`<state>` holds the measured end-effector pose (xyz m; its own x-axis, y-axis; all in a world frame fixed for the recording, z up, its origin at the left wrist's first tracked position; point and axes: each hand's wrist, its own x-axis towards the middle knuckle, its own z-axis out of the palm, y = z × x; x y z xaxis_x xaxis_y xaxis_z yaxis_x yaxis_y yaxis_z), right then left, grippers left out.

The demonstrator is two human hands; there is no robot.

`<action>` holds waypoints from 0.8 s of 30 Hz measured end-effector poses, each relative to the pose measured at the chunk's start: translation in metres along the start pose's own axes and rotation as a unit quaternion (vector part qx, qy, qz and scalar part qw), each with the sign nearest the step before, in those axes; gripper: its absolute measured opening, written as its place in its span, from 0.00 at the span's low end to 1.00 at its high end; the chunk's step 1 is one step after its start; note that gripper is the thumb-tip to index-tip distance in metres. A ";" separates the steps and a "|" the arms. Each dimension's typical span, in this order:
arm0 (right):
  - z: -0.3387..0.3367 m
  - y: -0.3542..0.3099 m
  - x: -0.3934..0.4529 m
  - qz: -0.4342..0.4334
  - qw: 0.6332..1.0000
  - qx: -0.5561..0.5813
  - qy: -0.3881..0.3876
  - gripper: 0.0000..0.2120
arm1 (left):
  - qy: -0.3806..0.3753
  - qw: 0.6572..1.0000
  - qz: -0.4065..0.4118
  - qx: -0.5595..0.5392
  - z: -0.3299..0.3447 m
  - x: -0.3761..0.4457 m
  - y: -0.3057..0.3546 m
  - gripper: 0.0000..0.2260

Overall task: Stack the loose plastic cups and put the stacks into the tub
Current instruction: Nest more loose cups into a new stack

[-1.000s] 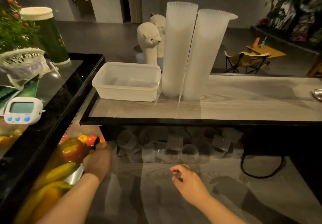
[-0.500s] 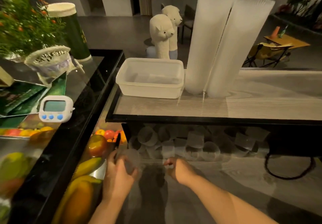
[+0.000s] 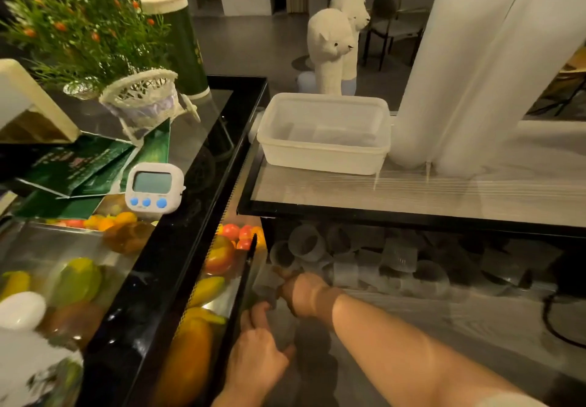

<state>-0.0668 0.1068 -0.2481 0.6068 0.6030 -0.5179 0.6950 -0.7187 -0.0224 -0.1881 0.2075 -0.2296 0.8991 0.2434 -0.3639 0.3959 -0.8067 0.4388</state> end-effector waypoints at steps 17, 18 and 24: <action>0.011 0.022 -0.030 0.123 0.904 0.305 0.273 0.19 | 0.090 0.993 0.046 -0.056 0.017 0.013 -0.015 0.52; 0.010 0.024 -0.038 0.148 0.863 0.368 0.313 0.17 | 0.095 0.993 0.057 -0.050 0.017 0.013 -0.015 0.52; -0.009 0.028 -0.083 0.188 0.683 0.662 0.246 0.14 | 0.137 0.984 0.101 -0.043 0.023 0.011 0.001 0.55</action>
<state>-0.0947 0.0398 -0.1977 0.9289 0.0980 -0.3572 -0.3057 -0.3417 -0.8887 -0.1819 0.1969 -0.2526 0.9728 0.2293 -0.0315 0.2082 -0.8075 0.5519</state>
